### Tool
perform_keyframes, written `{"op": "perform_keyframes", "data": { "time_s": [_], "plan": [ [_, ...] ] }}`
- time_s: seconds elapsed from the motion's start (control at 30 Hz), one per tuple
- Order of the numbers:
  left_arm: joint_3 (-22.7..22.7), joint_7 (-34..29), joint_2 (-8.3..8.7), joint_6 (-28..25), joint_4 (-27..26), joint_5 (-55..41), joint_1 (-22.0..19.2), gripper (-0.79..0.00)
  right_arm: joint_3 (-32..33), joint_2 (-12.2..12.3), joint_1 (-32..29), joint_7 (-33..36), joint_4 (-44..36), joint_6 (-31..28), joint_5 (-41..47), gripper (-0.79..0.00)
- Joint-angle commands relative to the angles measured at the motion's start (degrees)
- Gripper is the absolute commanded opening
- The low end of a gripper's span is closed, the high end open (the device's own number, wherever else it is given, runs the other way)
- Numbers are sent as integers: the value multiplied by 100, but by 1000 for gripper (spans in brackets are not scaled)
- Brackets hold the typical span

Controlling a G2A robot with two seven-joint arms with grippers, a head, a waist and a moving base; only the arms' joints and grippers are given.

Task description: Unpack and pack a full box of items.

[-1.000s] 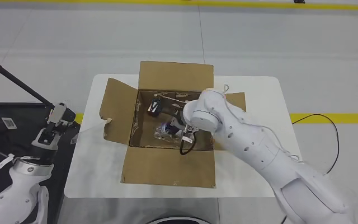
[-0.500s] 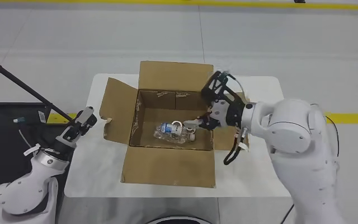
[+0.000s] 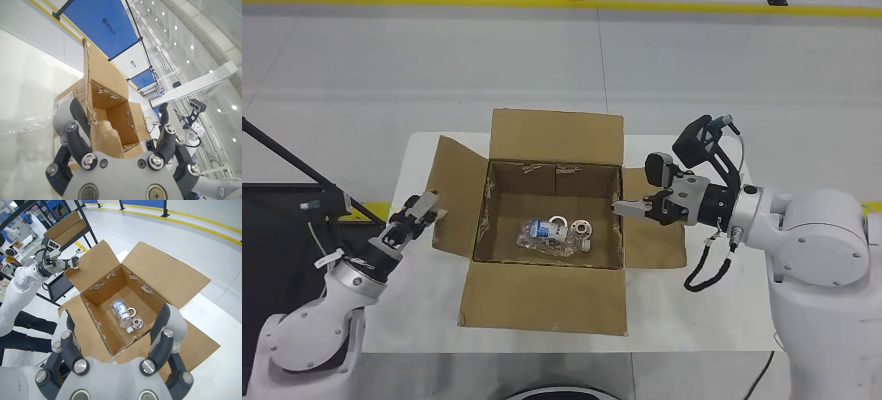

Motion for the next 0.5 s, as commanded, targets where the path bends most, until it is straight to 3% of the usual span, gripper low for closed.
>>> {"op": "perform_keyframes", "data": {
  "time_s": [0.0, 0.23, 0.47],
  "plan": [
    [91, -25, 8, 24, -39, 57, -21, 0, 0, 0, 0, 0, 0, 0, 1, 0],
    [572, -192, 38, 185, -110, 398, -207, 0, 300, 49, -224, -190, 142, 32, 189, 0],
    [1072, -417, 69, 408, -53, 703, -471, 0, 1217, 213, -424, 406, 775, 59, 1257, 0]
  ]
}}
